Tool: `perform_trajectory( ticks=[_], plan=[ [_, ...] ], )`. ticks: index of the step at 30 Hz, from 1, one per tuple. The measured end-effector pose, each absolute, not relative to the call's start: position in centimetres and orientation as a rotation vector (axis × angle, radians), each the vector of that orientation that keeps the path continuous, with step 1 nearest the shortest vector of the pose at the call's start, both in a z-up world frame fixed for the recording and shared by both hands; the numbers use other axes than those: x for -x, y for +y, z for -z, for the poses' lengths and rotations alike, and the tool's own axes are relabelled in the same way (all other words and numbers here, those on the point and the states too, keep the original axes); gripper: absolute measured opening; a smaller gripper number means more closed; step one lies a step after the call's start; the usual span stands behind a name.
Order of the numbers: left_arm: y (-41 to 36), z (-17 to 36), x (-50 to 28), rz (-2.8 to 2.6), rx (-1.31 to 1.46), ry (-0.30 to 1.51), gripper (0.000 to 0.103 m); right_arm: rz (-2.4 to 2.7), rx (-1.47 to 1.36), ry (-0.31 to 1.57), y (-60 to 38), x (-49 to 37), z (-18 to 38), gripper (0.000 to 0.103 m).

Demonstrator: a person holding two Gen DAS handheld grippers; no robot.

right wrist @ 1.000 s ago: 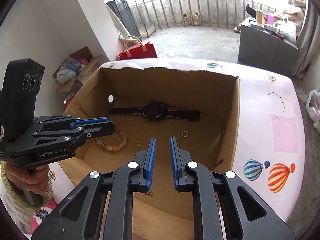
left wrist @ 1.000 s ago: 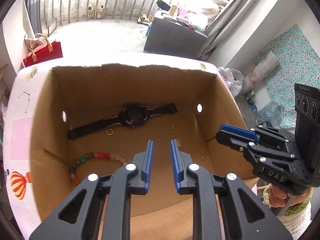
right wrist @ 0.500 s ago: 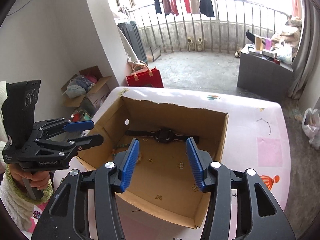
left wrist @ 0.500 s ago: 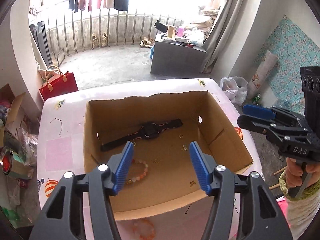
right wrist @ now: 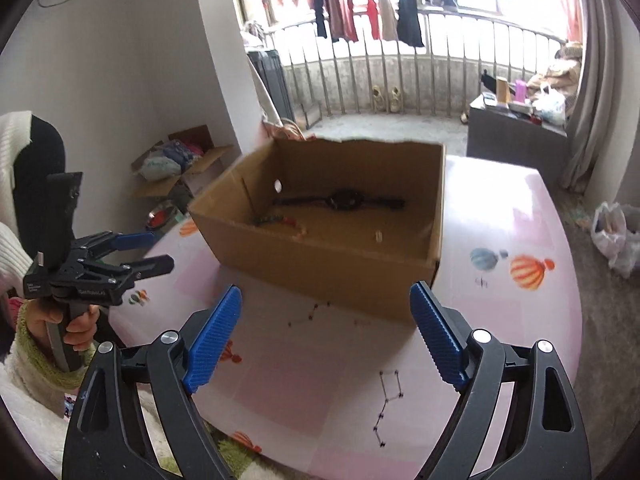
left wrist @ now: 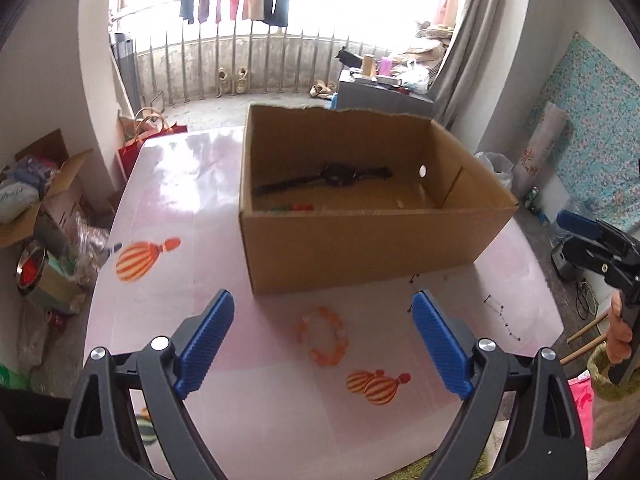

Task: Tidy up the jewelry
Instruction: 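Withdraw the right tool and move both tools toward the pink bead bracelet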

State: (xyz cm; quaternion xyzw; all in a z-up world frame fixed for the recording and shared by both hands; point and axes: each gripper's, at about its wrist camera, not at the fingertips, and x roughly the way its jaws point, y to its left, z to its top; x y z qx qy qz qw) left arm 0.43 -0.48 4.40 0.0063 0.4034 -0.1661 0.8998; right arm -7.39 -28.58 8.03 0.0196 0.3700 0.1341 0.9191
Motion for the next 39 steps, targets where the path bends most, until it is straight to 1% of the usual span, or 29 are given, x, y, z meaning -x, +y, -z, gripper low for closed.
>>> perform_trajectory(
  ticks=[5,7,9,14,15,17,19,39],
  plan=[
    [-1.3,1.2,-0.4,0.252,-0.045,0.948,0.089,-0.126,0.051,0.931,-26.5,7.1,-0.9,0.084],
    [-1.8,2.9,-0.4,0.252,-0.064,0.992,0.089,-0.110,0.073,0.967,-26.1,7.6,0.8,0.084],
    [-2.2,3.9,0.0,0.204,-0.088,0.997,0.089,-0.090,0.082,0.999,-25.7,7.3,1.9,0.084],
    [-3.3,4.8,0.5,0.158,-0.116,0.969,0.090,-0.067,0.084,1.047,-25.6,6.1,2.9,0.085],
    [-3.3,4.9,0.4,0.156,-0.111,0.966,0.091,-0.062,0.087,1.049,-25.6,6.0,3.0,0.086],
    [-3.1,5.0,0.4,0.138,-0.098,0.964,0.097,-0.055,0.086,1.058,-25.9,6.1,3.5,0.090],
    [-2.9,5.2,0.4,0.132,-0.091,0.957,0.098,-0.040,0.073,1.061,-26.2,6.0,3.7,0.095],
    [-2.6,5.3,0.3,0.130,-0.090,0.959,0.098,-0.008,0.016,1.051,-27.4,6.3,3.9,0.095]
  ],
)
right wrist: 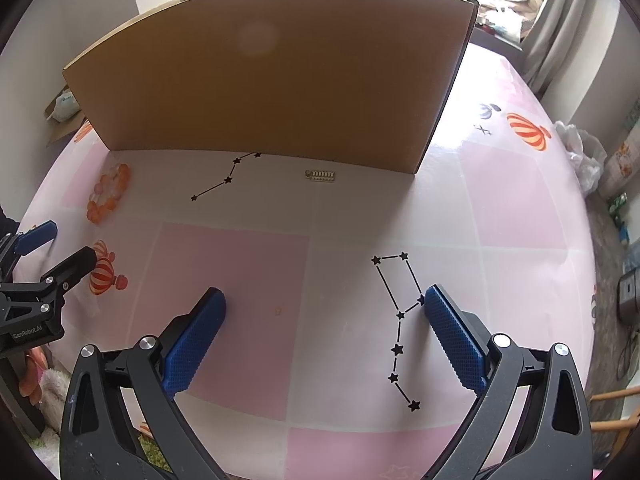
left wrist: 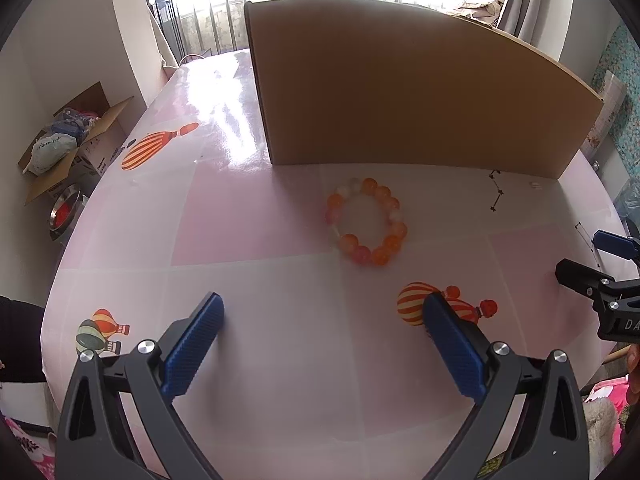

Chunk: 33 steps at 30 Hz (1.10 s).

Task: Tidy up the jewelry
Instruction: 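Withdraw the right tool and move both tools toward the pink bead bracelet, then lower the left tool onto the pink bead bracelet while the right tool approaches the gold bar charm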

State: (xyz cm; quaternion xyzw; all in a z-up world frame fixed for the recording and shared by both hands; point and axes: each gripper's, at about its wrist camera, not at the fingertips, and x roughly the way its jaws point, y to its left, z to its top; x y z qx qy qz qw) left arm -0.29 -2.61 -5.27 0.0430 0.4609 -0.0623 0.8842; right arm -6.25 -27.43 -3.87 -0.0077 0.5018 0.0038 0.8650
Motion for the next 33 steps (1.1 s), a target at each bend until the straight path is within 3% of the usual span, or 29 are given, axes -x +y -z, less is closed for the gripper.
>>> perform_trajectory(
  ticks=[11,21,27,33],
  plan=[
    [-2.8,4.5,0.9,0.183,-0.113,0.902,0.097,0.006,0.006,0.986,-28.1,8.1,3.9,0.095],
    [-5.7,2.3,-0.1,0.335,-0.129,0.834,0.058,0.003,0.008,0.957,-26.9,9.6,4.0,0.095],
    [-6.5,3.1,-2.1,0.296,-0.157,0.921,0.045,0.002,0.008,0.949,-27.3,9.9,4.1,0.095],
    [-6.9,3.9,-3.0,0.251,-0.159,1.019,0.044,0.010,0.004,0.958,-27.5,7.6,4.2,0.095]
  ],
)
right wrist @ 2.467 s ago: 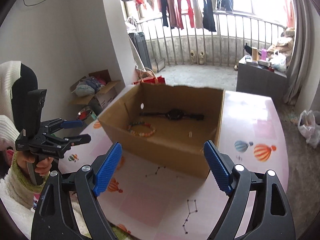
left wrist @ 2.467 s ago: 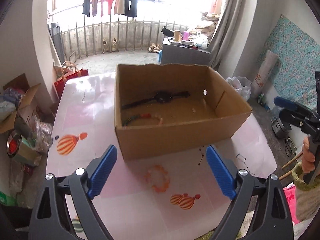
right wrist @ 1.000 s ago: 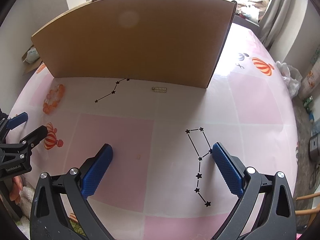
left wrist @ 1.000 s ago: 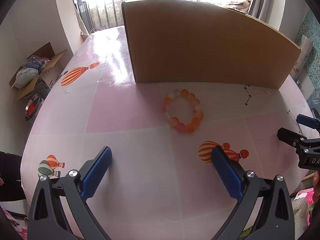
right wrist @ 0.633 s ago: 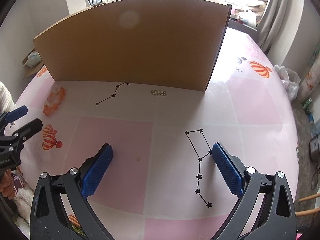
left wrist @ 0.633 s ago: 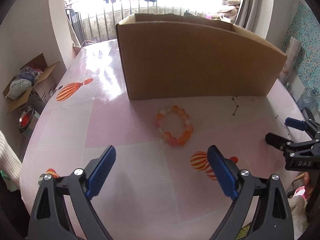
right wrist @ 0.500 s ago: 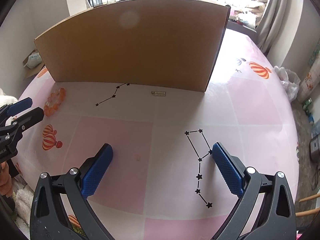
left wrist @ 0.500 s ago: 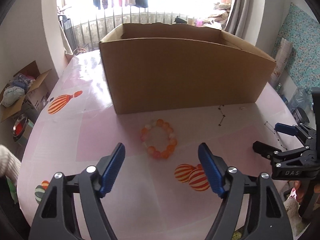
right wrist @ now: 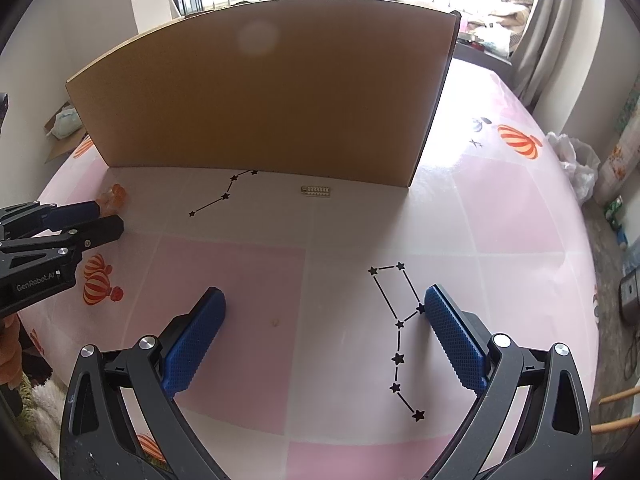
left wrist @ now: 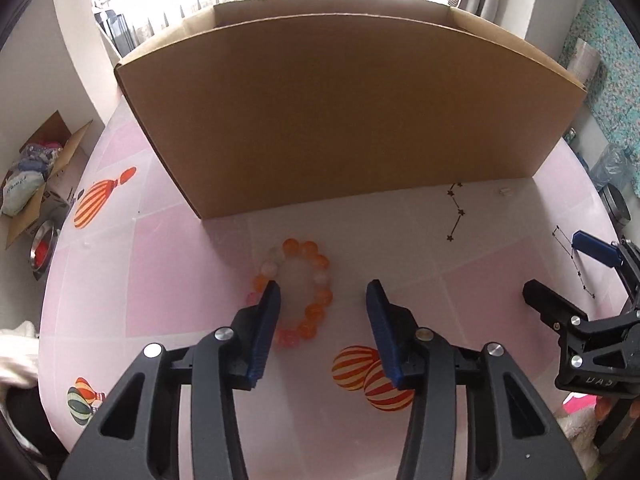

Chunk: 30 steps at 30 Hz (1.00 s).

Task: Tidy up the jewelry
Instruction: 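Lower the left tool onto the pink bead bracelet while the right tool approaches the gold bar charm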

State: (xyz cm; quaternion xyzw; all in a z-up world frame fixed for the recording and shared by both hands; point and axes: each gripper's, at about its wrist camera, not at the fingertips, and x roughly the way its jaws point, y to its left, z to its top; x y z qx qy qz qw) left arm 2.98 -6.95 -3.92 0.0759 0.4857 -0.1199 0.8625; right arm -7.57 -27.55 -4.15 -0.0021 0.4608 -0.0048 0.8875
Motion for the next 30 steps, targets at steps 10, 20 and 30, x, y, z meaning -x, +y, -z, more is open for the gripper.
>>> perform_trajectory(
  ticks=[10,20,30],
  plan=[
    [-6.5,4.0,-2.7,0.218,-0.136,1.020,0.035,0.028,-0.007,0.979,-29.9,5.0,5.0,0.095],
    [-6.7,3.9,-3.1,0.227,-0.109,1.019,0.035,0.028,-0.007,0.985,-29.6,5.2,4.9,0.095],
    [-6.4,3.9,-2.8,0.230,-0.126,1.004,0.035,0.002,0.008,0.976,-30.1,4.7,5.1,0.095]
  ],
)
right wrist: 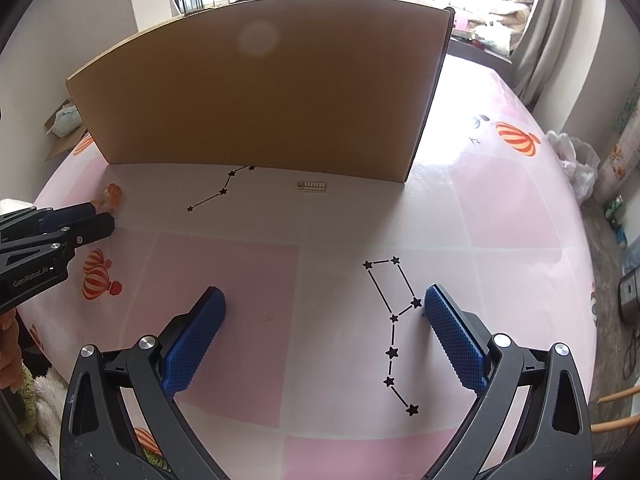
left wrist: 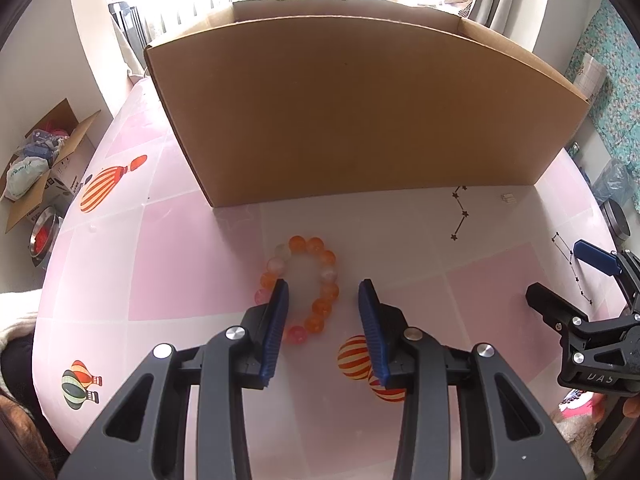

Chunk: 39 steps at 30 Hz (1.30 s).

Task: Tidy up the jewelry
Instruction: 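Lower the left tool onto the pink bead bracelet while the right tool approaches the gold bar charm, then close the right tool on the gold bar charm while the left tool holds the bracelet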

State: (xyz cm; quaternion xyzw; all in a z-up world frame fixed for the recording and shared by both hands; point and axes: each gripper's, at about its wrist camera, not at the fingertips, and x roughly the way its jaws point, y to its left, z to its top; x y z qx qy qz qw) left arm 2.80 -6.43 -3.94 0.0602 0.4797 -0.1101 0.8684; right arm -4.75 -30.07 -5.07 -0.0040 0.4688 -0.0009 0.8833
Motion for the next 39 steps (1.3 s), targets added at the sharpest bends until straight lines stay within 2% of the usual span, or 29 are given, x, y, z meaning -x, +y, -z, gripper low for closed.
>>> perform_trajectory(
  ticks=[4,9,12,14,15,16,18,22,35,39],
  plan=[
    [-6.5,4.2,-2.3,0.249,-0.134,0.975,0.035,-0.009,0.005,1.016,-30.8,3.8,4.4,0.095],
    [-6.2,4.5,-2.0,0.270,-0.153,0.948,0.035,-0.031,-0.031,0.939,-31.9,2.6,2.1,0.094],
    [-5.9,4.6,-1.9,0.269,-0.154,0.939,0.031,-0.022,-0.065,0.943,-32.4,1.2,2.1,0.075],
    [-5.5,4.6,-1.8,0.267,-0.144,0.939,0.027,-0.023,-0.072,0.947,-32.1,0.4,2.2,0.069],
    [-5.4,4.6,-1.7,0.267,-0.137,0.939,0.025,-0.028,-0.067,0.948,-32.1,0.3,2.5,0.059],
    [-5.2,4.6,-1.7,0.269,-0.133,0.939,0.024,-0.031,-0.058,0.950,-32.0,0.0,2.7,0.055],
    [-5.1,4.5,-1.9,0.278,-0.121,0.942,0.022,-0.037,-0.042,0.944,-31.8,-1.7,2.7,0.051],
    [-5.1,4.5,-2.0,0.285,-0.128,0.940,0.022,-0.034,-0.017,0.956,-31.8,-3.6,3.7,0.037],
    [-5.6,4.4,-1.9,0.292,-0.151,0.934,0.022,-0.027,0.032,0.938,-31.4,-6.0,4.5,0.027],
    [-5.8,4.4,-1.9,0.287,-0.155,0.929,0.022,-0.033,0.018,0.940,-31.6,-5.7,4.8,0.015]
  ],
)
